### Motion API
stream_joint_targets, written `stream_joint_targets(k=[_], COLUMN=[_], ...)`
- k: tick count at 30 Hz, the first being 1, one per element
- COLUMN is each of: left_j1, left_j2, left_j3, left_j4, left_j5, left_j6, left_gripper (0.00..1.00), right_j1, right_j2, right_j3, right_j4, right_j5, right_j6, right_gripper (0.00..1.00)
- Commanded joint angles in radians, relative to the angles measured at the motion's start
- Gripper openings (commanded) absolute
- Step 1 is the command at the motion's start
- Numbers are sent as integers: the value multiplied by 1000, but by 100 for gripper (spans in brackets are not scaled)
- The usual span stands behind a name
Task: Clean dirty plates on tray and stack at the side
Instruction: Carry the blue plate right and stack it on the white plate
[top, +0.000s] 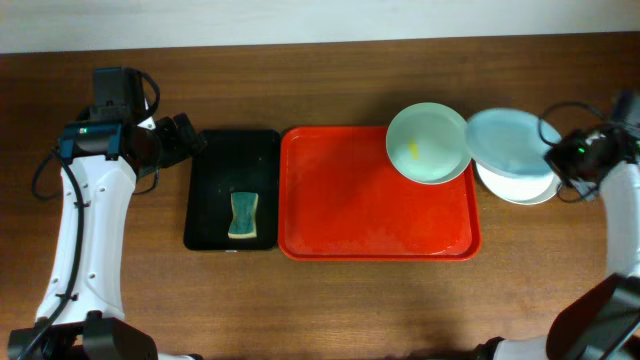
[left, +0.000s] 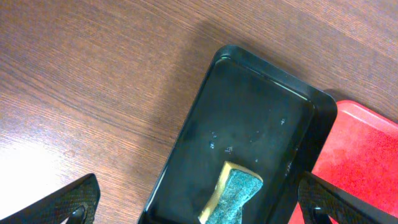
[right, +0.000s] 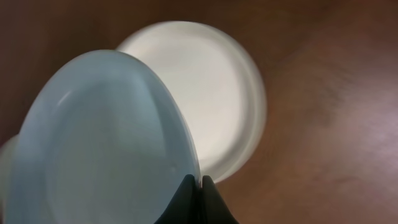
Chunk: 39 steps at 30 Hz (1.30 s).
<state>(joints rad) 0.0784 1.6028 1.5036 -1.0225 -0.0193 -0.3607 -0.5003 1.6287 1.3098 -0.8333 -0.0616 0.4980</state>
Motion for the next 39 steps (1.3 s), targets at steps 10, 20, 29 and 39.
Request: stream_joint_targets(k=[10,20,29,39], left_j1=[5,5,5,5], left_j2=[-2,-2,-2,-2], left_j3=[9,9,9,9], left_j4=[-1,-1,-1,-1], left_j5=[-4,-4,-4,-4], left_j6=[-10,-10,-10,-10], left_gripper=[99,99,99,99], right_j1=[-113,-47,240,358], right_j2=[218,219,219,224], right_j3=[3,3,3,3], right_j4=[99,182,255,270], right_j5=[-40,-175,-140,-16], right_j6=[12,-222,-576,-580], right_gripper=[4,75,50,41])
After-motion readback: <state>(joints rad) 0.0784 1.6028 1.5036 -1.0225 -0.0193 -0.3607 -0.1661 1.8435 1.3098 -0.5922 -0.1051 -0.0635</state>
